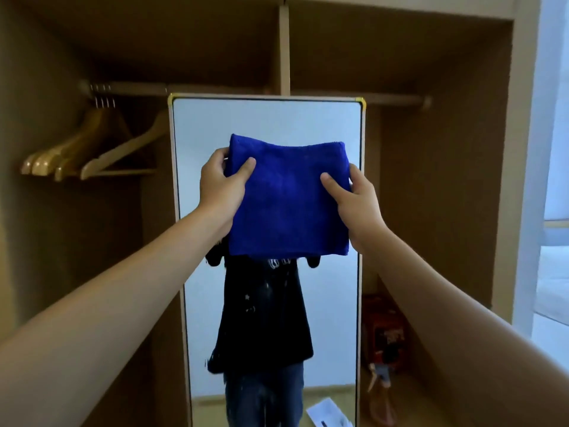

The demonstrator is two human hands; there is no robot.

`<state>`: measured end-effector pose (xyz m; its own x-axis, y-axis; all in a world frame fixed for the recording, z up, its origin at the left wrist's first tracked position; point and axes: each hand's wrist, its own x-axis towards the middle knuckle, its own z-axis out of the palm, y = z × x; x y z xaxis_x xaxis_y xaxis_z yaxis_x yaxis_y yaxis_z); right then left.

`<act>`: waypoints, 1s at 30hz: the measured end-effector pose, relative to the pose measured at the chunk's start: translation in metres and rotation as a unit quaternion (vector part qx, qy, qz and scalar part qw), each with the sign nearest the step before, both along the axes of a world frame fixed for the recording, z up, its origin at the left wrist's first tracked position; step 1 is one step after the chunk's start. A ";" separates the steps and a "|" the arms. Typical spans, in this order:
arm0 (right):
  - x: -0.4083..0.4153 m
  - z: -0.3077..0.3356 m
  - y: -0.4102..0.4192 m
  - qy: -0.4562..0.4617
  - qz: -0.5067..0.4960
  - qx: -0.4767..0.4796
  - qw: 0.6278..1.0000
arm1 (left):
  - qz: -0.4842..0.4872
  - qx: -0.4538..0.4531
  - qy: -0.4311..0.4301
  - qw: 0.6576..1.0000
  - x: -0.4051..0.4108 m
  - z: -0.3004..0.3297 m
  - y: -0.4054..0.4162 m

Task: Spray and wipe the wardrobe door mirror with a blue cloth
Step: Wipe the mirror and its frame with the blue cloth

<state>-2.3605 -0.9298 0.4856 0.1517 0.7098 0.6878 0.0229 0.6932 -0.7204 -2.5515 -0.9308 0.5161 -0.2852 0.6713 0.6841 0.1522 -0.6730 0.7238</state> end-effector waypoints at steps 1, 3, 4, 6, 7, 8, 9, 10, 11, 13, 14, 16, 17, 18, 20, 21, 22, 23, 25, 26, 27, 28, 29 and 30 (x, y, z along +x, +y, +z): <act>0.000 0.011 0.003 -0.003 -0.009 0.011 1.000 | 0.001 0.007 0.000 1.000 0.001 0.010 0.003; 0.002 0.028 0.008 -0.005 -0.027 0.027 0.999 | -0.001 0.021 0.003 1.000 0.002 0.027 0.007; 0.003 0.037 0.011 -0.003 -0.033 0.032 0.999 | 0.001 0.028 0.008 1.000 0.004 0.035 0.010; 0.004 0.051 0.017 0.000 -0.049 0.041 0.998 | 0.013 0.042 0.019 0.999 0.007 0.049 0.015; 0.005 0.057 0.020 0.001 -0.060 0.047 0.997 | 0.022 0.052 0.024 0.998 0.008 0.054 0.017; 0.006 0.063 0.023 0.002 -0.074 0.055 0.996 | 0.036 0.068 0.030 0.997 0.011 0.060 0.020; 0.007 0.068 0.026 0.004 -0.091 0.066 0.994 | 0.061 0.088 0.045 0.993 0.014 0.064 0.022; 0.007 0.072 0.028 0.005 -0.113 0.078 0.990 | 0.091 0.111 0.065 0.988 0.018 0.067 0.024; 0.007 0.075 0.031 0.005 -0.138 0.092 0.986 | 0.122 0.132 0.083 0.980 0.022 0.070 0.027; 0.009 0.078 0.037 0.003 -0.175 0.115 0.978 | 0.171 0.158 0.105 0.967 0.031 0.072 0.035; 0.010 0.078 0.040 0.002 -0.188 0.124 0.974 | 0.194 0.163 0.112 0.961 0.034 0.073 0.040; 0.011 0.077 0.048 -0.018 -0.220 0.144 0.965 | 0.267 0.163 0.131 0.941 0.039 0.072 0.050; 0.011 0.076 0.051 -0.037 -0.239 0.151 0.959 | 0.311 0.164 0.141 0.926 0.040 0.071 0.054; 0.012 0.074 0.055 -0.052 -0.256 0.157 0.952 | 0.348 0.169 0.147 0.910 0.040 0.069 0.058; 0.010 0.071 0.063 -0.078 -0.290 0.177 0.937 | 0.394 0.195 0.152 0.885 0.040 0.066 0.062; 0.009 0.069 0.067 -0.089 -0.307 0.192 0.928 | 0.410 0.223 0.162 0.870 0.039 0.065 0.063; 0.008 0.068 0.071 -0.100 -0.324 0.204 0.918 | 0.425 0.258 0.181 0.849 0.037 0.064 0.065; 0.006 0.067 0.075 -0.110 -0.342 0.212 0.909 | 0.439 0.295 0.211 0.822 0.036 0.064 0.067; 0.004 0.066 0.080 -0.131 -0.397 0.216 0.883 | 0.463 0.361 0.304 0.750 0.031 0.064 0.074; 0.004 0.065 0.080 -0.143 -0.428 0.212 0.867 | 0.473 0.385 0.357 0.708 0.028 0.064 0.077; 0.004 0.066 0.079 -0.159 -0.450 0.207 0.854 | 0.480 0.401 0.402 0.668 0.026 0.064 0.079; 0.005 0.066 0.078 -0.178 -0.464 0.205 0.843 | 0.484 0.409 0.435 0.639 0.024 0.065 0.081; 0.006 0.066 0.076 -0.202 -0.475 0.212 0.830 | 0.484 0.412 0.456 0.623 0.023 0.066 0.081; 0.007 0.066 0.075 -0.227 -0.488 0.228 0.812 | 0.480 0.411 0.468 0.618 0.022 0.066 0.081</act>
